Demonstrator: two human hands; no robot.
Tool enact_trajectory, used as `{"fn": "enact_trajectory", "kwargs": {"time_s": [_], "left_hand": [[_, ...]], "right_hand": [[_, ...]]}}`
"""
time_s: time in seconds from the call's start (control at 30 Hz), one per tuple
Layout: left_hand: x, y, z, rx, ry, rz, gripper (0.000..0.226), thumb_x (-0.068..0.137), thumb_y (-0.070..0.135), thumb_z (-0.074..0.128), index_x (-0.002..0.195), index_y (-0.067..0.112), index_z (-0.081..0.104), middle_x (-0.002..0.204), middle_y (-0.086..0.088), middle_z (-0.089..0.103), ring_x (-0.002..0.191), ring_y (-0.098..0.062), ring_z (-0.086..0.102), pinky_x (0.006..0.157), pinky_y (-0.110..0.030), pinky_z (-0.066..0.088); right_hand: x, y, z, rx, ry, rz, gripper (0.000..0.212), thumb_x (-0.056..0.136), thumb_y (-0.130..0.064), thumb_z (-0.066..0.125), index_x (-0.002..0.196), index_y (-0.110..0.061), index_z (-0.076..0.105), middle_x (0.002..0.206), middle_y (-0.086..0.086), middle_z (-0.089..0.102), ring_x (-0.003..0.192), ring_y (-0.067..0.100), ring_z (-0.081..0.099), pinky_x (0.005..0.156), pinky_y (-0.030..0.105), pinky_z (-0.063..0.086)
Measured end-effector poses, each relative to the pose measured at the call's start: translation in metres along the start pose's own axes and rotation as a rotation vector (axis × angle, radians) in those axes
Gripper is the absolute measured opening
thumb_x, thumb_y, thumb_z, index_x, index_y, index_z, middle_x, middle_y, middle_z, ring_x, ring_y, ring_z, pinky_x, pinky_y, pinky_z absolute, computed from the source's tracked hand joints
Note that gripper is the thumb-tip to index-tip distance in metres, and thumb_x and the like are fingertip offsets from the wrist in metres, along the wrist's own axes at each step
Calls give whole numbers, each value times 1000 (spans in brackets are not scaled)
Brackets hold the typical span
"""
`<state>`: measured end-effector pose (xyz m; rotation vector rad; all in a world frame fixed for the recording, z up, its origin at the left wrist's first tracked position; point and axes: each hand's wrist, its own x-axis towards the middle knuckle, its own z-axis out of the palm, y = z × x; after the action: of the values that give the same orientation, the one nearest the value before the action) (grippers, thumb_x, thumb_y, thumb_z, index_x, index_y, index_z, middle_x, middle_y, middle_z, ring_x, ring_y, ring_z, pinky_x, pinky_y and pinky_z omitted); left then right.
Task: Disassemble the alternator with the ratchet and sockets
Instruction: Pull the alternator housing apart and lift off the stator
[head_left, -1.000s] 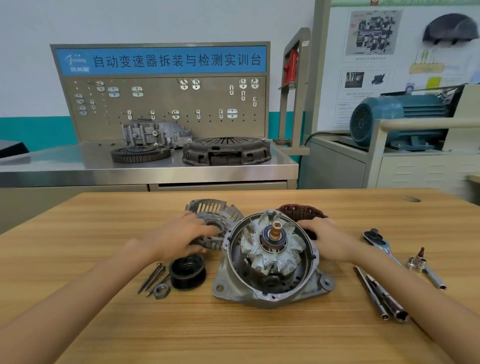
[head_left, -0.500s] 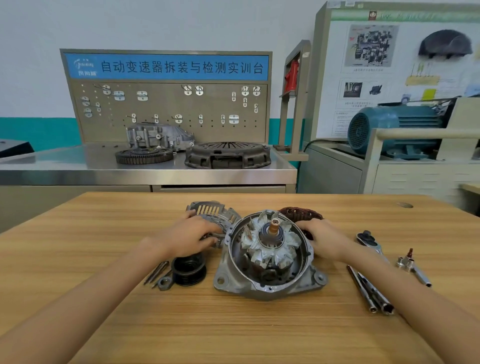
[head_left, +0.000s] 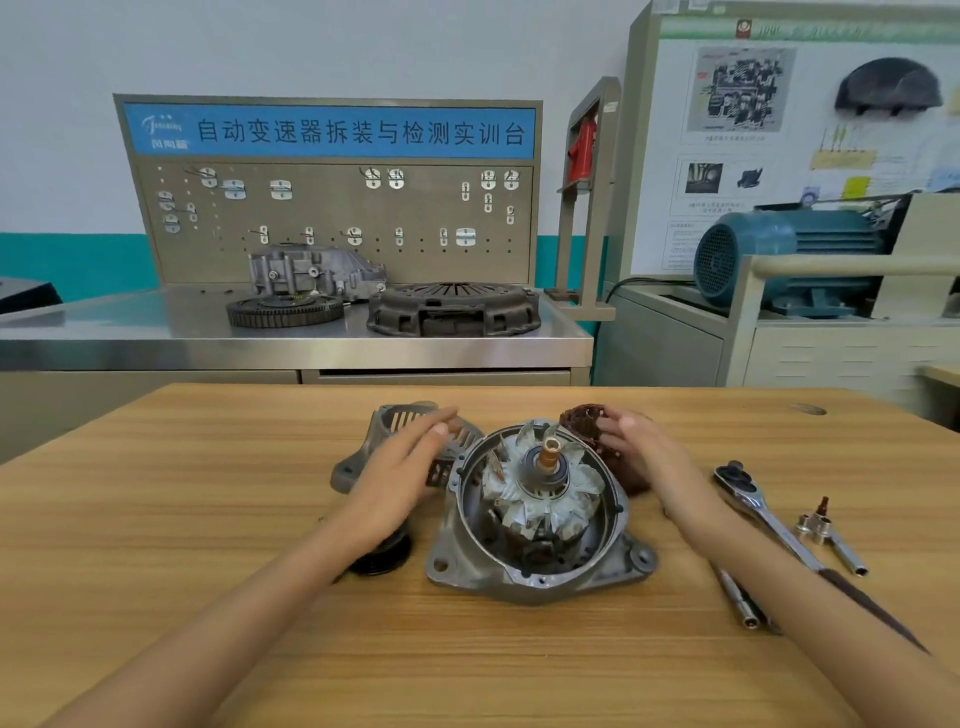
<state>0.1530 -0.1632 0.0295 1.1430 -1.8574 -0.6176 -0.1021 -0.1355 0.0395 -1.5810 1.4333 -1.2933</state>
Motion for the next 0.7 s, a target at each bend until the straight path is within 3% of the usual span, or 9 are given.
{"fn": "enact_trajectory", "kwargs": {"time_s": [0.07, 0.1, 0.17, 0.37, 0.43, 0.5, 0.6, 0.7], "left_hand": [[-6, 7, 18, -200, -68, -251, 49, 103, 40, 29, 148, 21, 29, 150, 2, 37, 138, -15, 34, 112, -33, 31], [-12, 6, 25, -230, -79, -257, 51, 104, 41, 26, 150, 20, 25, 151, 4, 33, 138, -14, 32, 113, -31, 26], [-27, 16, 36, -162, -61, -138, 51, 102, 46, 24, 150, 30, 24, 142, 16, 33, 133, -6, 30, 111, -27, 23], [-42, 27, 39, -180, 36, -115, 44, 102, 42, 22, 143, 29, 33, 131, 15, 45, 124, -1, 38, 98, -19, 28], [-50, 28, 40, -174, 46, -105, 44, 102, 43, 21, 143, 31, 34, 130, 16, 47, 123, -2, 41, 98, -20, 31], [-59, 28, 39, -193, 61, -99, 42, 101, 44, 21, 140, 34, 36, 126, 18, 51, 119, 0, 45, 93, -18, 34], [-68, 30, 38, -197, 61, -104, 33, 101, 45, 23, 128, 43, 42, 114, 30, 52, 107, 17, 47, 82, -3, 35], [-73, 28, 28, -85, 13, -77, 30, 100, 46, 23, 118, 50, 48, 112, 34, 54, 98, 31, 43, 78, 3, 34]], "right_hand": [[-18, 0, 12, 155, -110, 61, 57, 90, -55, 34, 141, -32, 38, 141, -8, 45, 129, 14, 42, 112, 42, 30], [-26, 3, 19, 126, -127, 47, 59, 87, -60, 34, 141, -36, 38, 142, -11, 43, 131, 12, 40, 113, 43, 28], [-32, 6, 28, 41, -73, -8, 50, 95, -54, 31, 141, -38, 38, 144, -14, 41, 134, 8, 35, 115, 41, 27], [-37, -1, 35, 50, -19, -5, 41, 100, -47, 23, 133, -40, 46, 132, -12, 53, 125, 8, 44, 109, 32, 33], [-42, -3, 34, 54, -27, 7, 41, 100, -48, 21, 131, -42, 47, 124, -16, 55, 116, 1, 48, 100, 23, 38], [-49, -3, 32, 39, -42, 4, 36, 99, -50, 19, 123, -50, 45, 108, -29, 54, 97, -16, 46, 81, 8, 36], [-63, -6, 31, 29, -30, -6, 31, 97, -52, 19, 110, -58, 47, 87, -45, 53, 80, -31, 44, 64, -3, 33], [-70, -6, 27, 44, -37, -24, 32, 96, -54, 22, 114, -58, 48, 94, -46, 52, 91, -27, 45, 72, -2, 33]]}}
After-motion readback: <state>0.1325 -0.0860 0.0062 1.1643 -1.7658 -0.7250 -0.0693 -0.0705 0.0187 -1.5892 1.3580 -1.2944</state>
